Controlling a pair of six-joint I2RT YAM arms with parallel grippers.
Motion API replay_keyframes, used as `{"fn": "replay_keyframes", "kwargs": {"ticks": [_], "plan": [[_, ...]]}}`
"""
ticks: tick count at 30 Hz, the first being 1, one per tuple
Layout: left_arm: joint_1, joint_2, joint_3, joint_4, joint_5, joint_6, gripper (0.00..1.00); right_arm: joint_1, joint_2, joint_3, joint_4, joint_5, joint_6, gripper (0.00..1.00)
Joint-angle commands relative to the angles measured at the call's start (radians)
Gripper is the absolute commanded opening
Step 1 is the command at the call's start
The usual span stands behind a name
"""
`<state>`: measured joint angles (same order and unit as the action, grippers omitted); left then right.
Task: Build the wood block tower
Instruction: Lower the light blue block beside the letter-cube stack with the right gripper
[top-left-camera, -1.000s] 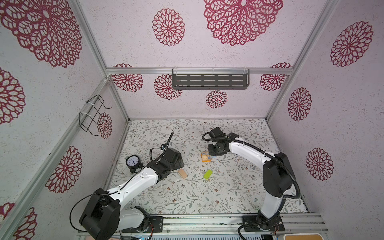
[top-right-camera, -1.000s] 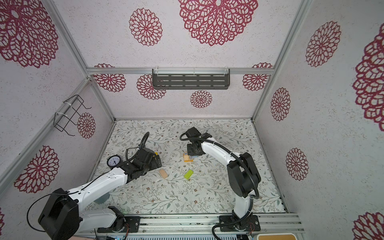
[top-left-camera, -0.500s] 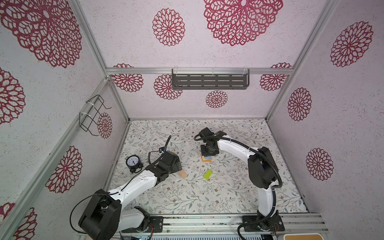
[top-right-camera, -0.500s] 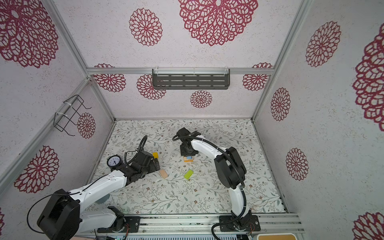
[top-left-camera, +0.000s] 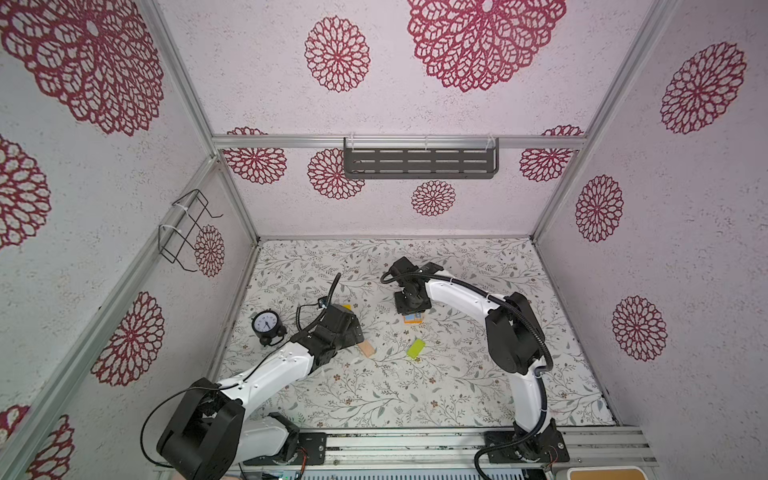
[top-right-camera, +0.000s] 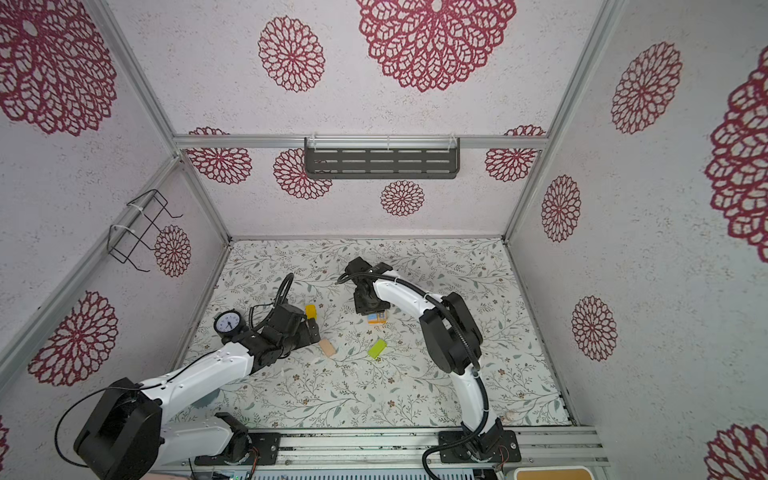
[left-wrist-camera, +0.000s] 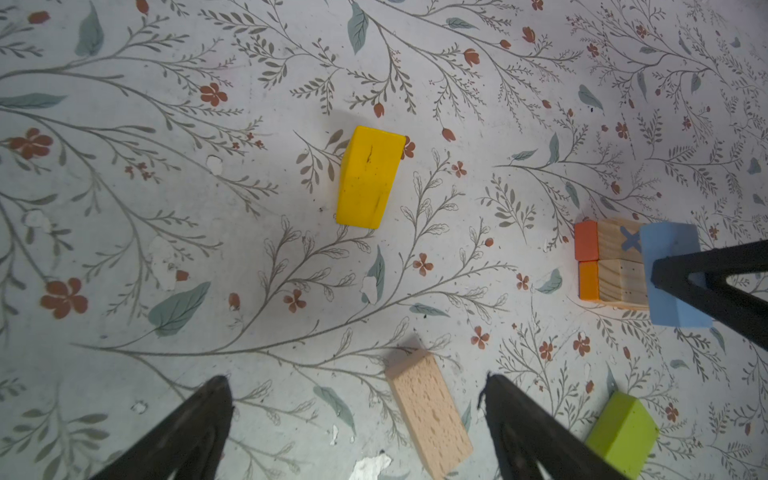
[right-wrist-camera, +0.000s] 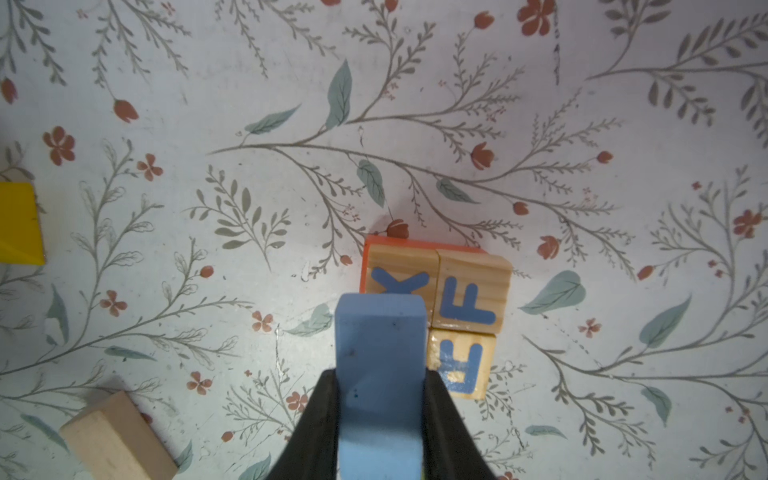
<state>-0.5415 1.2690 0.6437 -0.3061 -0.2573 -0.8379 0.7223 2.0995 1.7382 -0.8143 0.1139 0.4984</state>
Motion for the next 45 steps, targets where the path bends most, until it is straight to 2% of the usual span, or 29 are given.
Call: {"fn": "replay_keyframes", "kwargs": {"ticks": [1, 45], "plan": [[0.008, -0.014, -0.009, 0.028, 0.004, 0.005, 0.97, 0.002, -0.003, 0.027, -0.031, 0.038, 0.020, 0.21], [0.016, 0.012, 0.002, 0.032, 0.032, 0.028, 0.97, -0.009, 0.027, 0.032, 0.015, 0.046, 0.031, 0.26]]}}
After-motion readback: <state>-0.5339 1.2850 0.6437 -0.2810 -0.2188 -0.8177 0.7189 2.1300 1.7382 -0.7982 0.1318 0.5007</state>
